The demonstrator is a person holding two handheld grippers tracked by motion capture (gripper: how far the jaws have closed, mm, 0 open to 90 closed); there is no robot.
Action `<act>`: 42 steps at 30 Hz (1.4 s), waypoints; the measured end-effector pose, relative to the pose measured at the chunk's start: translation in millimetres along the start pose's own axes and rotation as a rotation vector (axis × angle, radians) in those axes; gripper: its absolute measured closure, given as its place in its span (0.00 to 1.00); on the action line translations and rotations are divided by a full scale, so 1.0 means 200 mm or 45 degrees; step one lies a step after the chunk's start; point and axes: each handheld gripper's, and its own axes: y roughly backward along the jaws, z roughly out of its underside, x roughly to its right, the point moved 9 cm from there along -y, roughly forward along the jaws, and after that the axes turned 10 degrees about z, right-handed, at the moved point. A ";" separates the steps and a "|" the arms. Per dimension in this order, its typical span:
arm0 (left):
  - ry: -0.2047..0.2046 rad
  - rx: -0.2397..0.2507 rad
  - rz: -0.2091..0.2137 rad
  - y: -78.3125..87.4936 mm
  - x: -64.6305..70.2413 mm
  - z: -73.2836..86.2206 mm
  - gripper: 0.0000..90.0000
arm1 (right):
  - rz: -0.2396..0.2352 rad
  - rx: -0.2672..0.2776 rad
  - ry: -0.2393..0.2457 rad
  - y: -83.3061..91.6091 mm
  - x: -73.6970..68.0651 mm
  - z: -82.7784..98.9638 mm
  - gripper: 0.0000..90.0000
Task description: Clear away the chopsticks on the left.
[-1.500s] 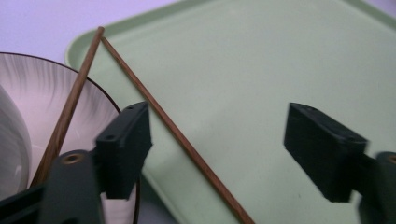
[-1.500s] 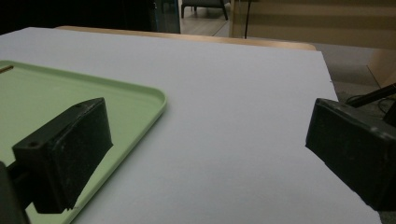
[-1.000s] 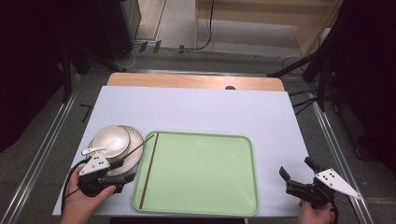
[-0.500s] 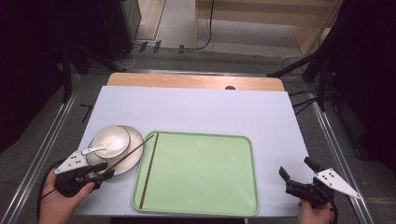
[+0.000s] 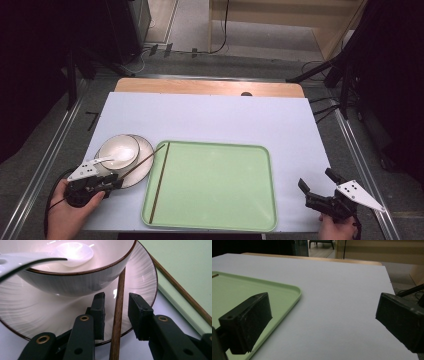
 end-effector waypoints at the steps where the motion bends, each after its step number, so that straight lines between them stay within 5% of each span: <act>1: -0.002 -0.007 -0.003 -0.01 0.00 0.00 0.75 | 0.000 0.000 0.000 0.00 0.00 0.00 0.00; 16: -0.029 -0.042 0.017 -0.04 0.02 0.00 0.93 | 0.001 -0.001 0.001 0.00 0.00 0.00 0.00; 31: -0.056 -0.018 0.011 -0.02 0.06 -0.04 0.94 | 0.005 0.000 0.002 0.00 0.00 0.00 0.00; 36: -0.022 0.017 0.034 0.00 0.10 -0.06 0.94 | 0.006 0.005 0.001 0.01 0.00 0.00 0.00; 42: -0.048 0.038 0.065 -0.02 0.18 -0.10 0.94 | 0.007 0.003 0.000 0.01 0.01 0.00 0.00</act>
